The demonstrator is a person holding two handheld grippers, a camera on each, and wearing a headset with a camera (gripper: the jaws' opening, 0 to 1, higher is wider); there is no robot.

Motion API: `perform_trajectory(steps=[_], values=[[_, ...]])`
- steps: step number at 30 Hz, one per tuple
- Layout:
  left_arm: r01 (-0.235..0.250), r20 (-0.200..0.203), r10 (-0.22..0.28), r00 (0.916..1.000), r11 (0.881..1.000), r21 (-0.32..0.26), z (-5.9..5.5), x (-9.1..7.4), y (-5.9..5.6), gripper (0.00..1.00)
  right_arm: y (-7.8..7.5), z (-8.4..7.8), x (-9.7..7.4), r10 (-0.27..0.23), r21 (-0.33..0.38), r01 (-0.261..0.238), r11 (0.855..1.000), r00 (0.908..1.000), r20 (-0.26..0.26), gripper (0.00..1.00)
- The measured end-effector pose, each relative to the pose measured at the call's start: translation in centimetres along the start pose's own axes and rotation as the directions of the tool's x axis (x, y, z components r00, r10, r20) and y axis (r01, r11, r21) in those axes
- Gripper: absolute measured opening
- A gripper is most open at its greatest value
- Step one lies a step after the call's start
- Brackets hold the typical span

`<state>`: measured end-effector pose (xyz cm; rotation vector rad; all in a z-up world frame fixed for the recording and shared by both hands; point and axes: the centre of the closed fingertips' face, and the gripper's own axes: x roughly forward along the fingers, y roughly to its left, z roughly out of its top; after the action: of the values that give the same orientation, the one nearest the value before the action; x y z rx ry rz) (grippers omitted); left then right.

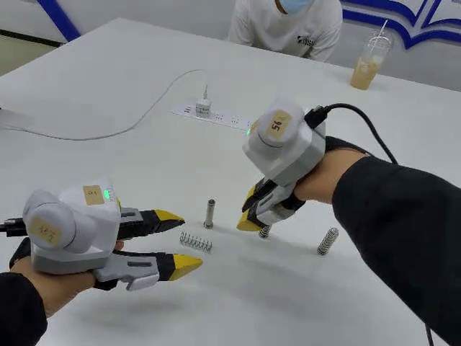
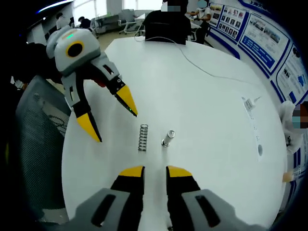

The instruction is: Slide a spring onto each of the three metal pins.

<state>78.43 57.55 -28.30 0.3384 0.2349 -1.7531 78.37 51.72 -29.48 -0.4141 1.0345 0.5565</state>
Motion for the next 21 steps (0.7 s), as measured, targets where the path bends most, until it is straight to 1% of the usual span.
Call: perform_trajectory(steps=[2,3,6,10,17,21], values=[[-0.005,0.002,0.005,1.0,1.0,-0.004,-0.1,-0.1,0.3,0.42,0.4,0.4,0.9,0.016,0.009,-0.017,1.0,0.9998,0.013,0.18],[-0.006,0.001,0.006,1.0,1.0,-0.003,-0.1,-0.1,0.3,0.42,0.6,0.6,1.2,0.024,0.014,-0.025,1.0,0.9996,0.016,0.18],[-0.007,0.001,0.007,1.0,1.0,-0.002,-0.1,-0.2,0.3,0.42,1.0,0.8,2.2,0.031,0.017,-0.031,0.999,0.9994,0.019,0.17],[-0.01,0.002,0.01,0.9999,1.0,-0.003,-0.1,-0.3,0.3,0.42,1.1,0.8,3.3,0.036,0.037,-0.037,0.999,0.9991,0.022,0.15],[-0.013,-0.002,0.013,0.9999,1.0,-0.005,-0.2,-0.3,0.4,0.42,1.5,0.6,4.7,0.049,0.059,-0.05,0.997,0.9986,0.019,0.15],[-0.013,-0.005,0.013,0.9999,1.0,-0.005,-0.3,-0.3,0.4,0.42,1.4,0.6,5.1,0.042,0.062,-0.043,0.997,0.999,0.015,0.15]])
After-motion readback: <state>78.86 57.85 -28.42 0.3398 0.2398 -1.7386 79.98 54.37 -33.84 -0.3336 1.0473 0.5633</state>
